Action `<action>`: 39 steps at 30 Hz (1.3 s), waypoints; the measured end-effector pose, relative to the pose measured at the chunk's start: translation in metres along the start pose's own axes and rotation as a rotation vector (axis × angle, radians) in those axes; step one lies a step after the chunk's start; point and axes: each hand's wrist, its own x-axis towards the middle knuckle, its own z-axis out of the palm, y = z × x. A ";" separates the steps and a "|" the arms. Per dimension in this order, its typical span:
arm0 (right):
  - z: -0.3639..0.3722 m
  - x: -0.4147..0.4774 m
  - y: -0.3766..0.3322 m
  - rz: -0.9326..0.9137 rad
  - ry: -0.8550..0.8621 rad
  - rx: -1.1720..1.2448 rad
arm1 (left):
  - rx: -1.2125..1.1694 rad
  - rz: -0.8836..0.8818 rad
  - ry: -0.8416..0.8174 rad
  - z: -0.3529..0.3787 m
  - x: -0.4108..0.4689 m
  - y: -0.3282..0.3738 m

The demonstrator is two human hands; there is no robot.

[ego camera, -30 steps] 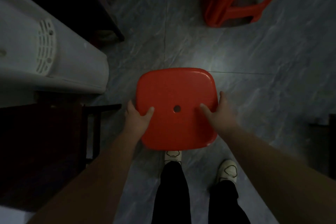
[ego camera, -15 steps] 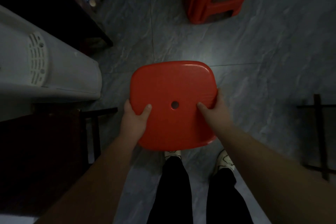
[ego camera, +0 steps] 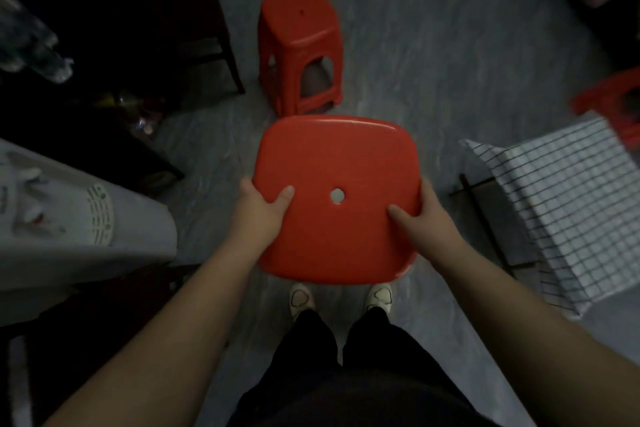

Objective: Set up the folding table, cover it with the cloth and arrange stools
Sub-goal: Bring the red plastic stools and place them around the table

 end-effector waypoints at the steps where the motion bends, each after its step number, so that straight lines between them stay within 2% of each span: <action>1: -0.018 -0.010 0.002 -0.005 0.023 0.020 | 0.040 0.032 -0.017 0.002 -0.008 0.017; 6: -0.085 -0.056 0.035 -0.009 0.169 0.186 | 0.223 0.166 -0.128 0.034 -0.043 0.092; 12: -0.136 -0.095 0.101 0.053 0.304 0.444 | 0.333 0.300 -0.266 0.112 -0.080 0.155; 22: -0.229 -0.117 0.219 0.223 0.516 0.566 | 0.532 0.449 -0.460 0.273 -0.142 0.224; 25: -0.241 -0.126 0.247 0.303 0.608 0.582 | 0.575 0.474 -0.558 0.314 -0.152 0.231; 30: -0.255 -0.122 0.279 0.434 0.668 0.646 | 0.662 0.482 -0.677 0.376 -0.149 0.240; 39: -0.234 -0.060 0.321 0.686 0.742 0.703 | 0.931 0.599 -0.939 0.481 -0.085 0.245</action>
